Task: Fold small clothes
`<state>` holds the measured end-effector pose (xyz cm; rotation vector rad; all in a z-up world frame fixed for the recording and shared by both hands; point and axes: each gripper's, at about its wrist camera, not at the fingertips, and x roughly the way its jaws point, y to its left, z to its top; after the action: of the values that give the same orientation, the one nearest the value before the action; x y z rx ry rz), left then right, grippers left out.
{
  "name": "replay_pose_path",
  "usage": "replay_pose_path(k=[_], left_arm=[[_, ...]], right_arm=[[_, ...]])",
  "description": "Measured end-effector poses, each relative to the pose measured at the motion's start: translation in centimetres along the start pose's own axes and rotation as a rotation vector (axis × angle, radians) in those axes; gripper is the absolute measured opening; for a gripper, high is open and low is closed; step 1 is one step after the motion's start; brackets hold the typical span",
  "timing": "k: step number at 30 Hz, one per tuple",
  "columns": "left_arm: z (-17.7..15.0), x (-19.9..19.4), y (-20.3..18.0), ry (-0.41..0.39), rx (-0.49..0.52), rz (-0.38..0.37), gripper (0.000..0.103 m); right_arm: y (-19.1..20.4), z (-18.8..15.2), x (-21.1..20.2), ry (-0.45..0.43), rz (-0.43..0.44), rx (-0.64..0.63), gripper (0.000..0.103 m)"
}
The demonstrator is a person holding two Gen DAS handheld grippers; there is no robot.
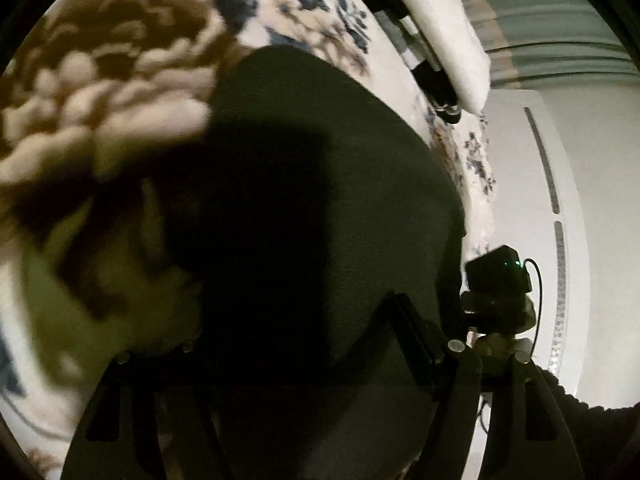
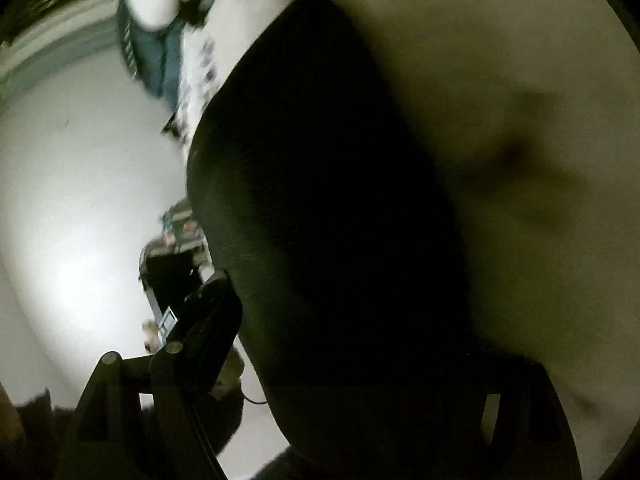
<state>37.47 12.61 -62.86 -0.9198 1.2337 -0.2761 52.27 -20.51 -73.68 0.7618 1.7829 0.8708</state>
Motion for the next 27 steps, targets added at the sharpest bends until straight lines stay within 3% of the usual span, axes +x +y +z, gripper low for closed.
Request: replay_pose_path(k=[1, 2, 3, 4, 6, 8, 11, 17, 22, 27], left_arm=[[0.2, 0.2, 0.0, -0.013, -0.005, -0.016, 0.068], [0.3, 0.1, -0.1, -0.03, -0.009, -0.028, 0.06], [0.4, 0.0, -0.2, -0.051, -0.006, -0.039, 0.044], [0.7, 0.0, -0.5, -0.059, -0.002, -0.034, 0.027], [1.1, -0.4, -1.4, -0.062, 0.009, -0.025, 0.025], [1.6, -0.7, -2.7, -0.044, 0.031, -0.015, 0.023], [2.8, -1.4, -4.6, -0.015, 0.074, -0.012, 0.022], [9.5, -3.3, -9.8, 0.006, 0.181, -0.036, 0.022], [18.3, -3.7, -16.1, 0.003, 0.281, -0.053, 0.023], [28.4, -2.9, -21.3, -0.039, 0.353, -0.04, 0.023]], right_arm=[[0.4, 0.1, 0.6, 0.011, -0.012, -0.016, 0.082], [0.9, -0.2, 1.0, 0.008, -0.03, -0.035, 0.076], [1.2, -0.1, 1.2, -0.003, -0.039, -0.036, 0.05], [1.3, -0.2, 1.1, -0.021, -0.068, -0.025, 0.039], [1.3, -1.0, 0.3, -0.078, -0.086, 0.012, 0.026], [2.4, -2.1, -0.7, -0.131, -0.131, 0.013, 0.019], [4.7, -3.6, -2.1, -0.188, -0.173, 0.023, 0.018], [10.2, -3.4, -6.3, -0.315, -0.158, 0.035, 0.017], [16.6, 0.8, -11.7, -0.437, -0.155, 0.003, 0.017], [22.3, 8.6, -16.7, -0.527, -0.167, -0.061, 0.017]])
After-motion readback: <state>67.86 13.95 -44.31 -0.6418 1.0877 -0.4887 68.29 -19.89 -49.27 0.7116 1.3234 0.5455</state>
